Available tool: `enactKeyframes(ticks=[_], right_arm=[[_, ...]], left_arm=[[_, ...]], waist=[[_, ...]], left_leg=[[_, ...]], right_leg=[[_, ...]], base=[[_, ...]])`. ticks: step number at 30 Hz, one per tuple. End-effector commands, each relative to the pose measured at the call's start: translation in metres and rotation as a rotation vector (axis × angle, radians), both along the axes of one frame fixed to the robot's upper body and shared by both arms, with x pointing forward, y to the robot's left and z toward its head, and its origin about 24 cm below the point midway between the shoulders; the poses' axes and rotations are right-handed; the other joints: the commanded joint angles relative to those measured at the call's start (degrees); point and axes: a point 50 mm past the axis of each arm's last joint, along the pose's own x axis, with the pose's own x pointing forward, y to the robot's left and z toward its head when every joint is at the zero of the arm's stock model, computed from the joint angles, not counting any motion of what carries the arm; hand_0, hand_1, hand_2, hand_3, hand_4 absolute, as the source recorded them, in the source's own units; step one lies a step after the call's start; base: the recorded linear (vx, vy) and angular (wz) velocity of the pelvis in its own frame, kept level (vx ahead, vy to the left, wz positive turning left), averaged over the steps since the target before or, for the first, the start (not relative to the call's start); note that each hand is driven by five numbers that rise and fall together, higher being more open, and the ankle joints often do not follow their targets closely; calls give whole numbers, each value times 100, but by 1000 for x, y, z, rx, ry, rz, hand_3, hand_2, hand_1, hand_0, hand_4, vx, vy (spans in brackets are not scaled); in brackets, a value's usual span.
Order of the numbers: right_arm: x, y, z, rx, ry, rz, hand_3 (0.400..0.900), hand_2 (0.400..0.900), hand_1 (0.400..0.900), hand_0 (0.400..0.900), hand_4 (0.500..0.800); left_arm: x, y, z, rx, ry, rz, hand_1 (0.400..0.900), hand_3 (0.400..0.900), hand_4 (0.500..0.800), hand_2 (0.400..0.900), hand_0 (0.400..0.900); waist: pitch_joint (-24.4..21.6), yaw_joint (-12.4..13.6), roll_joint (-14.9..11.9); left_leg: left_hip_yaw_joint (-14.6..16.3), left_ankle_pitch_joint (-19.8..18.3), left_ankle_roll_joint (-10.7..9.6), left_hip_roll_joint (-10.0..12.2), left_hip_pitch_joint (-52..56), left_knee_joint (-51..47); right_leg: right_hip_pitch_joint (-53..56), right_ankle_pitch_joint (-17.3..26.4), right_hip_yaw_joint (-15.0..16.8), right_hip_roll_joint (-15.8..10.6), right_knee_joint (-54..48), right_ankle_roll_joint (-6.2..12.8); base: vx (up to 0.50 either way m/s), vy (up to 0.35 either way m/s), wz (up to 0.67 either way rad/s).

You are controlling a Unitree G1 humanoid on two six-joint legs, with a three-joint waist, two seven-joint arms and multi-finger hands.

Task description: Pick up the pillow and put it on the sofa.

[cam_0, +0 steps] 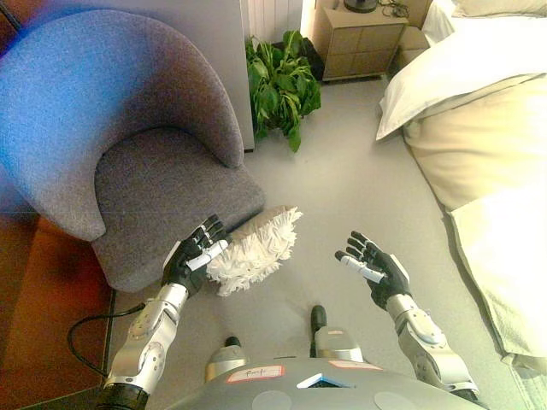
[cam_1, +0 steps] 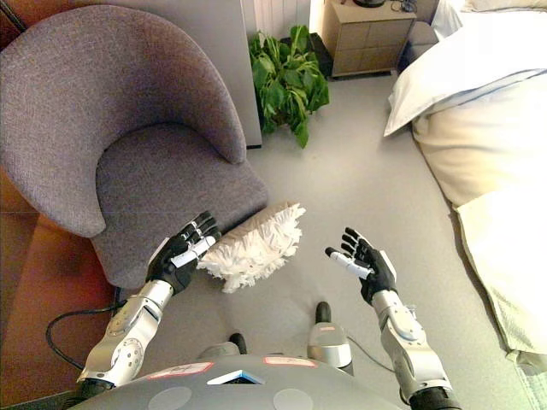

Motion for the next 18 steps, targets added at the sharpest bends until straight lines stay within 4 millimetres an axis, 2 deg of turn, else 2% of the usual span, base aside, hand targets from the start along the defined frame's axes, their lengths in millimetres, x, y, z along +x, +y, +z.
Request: enactKeyframes(ticks=[1,18], right_arm=[[29,0,42,-26,-250,36,900,900,900,900,800],[28,0,42,-50,-241,63,900,900,900,900,800]], left_arm=[[26,6,41,2,-223,-37,900,900,800,900,900],[26,6,43,29,-226,-45,900,900,800,900,900]], waist=[[-93,61,-168],[-142,76,-151]], left_leg=[[422,-54,431,-254,-197,209],[422,0,390,-226,-210,226]], right_leg=[[221,-273,-149,100,66,154],[313,-318,-161,164,23,90]], base=[[0,0,0],[2,-1,0]])
